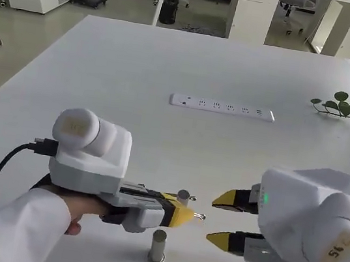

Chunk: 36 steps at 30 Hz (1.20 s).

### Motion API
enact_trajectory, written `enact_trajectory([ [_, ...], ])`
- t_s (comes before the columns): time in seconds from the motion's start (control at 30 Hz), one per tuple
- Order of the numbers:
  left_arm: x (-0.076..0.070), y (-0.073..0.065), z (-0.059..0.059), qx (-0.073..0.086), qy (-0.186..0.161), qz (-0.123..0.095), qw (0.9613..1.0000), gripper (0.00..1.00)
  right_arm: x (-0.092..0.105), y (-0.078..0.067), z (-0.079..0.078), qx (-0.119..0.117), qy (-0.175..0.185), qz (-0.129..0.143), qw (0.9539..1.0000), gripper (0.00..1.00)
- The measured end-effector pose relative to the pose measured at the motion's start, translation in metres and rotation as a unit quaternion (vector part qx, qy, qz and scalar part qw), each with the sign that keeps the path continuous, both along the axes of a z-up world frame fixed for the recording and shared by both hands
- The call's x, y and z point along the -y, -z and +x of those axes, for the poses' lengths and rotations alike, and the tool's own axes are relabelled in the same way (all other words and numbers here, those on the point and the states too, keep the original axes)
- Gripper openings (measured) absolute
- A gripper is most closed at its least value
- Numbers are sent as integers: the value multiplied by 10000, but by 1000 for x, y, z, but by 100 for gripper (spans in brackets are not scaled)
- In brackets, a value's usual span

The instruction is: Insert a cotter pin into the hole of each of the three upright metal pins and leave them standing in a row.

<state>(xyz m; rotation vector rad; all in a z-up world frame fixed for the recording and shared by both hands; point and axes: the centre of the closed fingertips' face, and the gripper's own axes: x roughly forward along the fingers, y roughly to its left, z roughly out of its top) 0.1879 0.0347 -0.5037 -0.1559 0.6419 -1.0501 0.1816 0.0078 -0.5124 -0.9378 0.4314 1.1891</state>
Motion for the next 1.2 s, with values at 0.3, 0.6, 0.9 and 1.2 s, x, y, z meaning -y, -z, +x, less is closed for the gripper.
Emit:
enact_trajectory([
  [0.3, 11, -11, -10, 1423, 878, 343, 9853, 0, 6, 3, -2, -1044, 356, 602, 9921, 26],
  [0.6, 18, -8, -20, 1815, 1356, 485, 9728, 0, 4, 2, -7, -1444, 218, 748, 9865, 28],
  [0.9, 27, -7, -33, 1923, 1659, 398, 9664, 0, -2, 6, -20, -1658, -4, 567, 9845, 25],
  [1.2, 28, -12, -39, 2026, 1800, 270, 9622, 0, -2, 9, -29, -1784, -149, 443, 9828, 14],
])
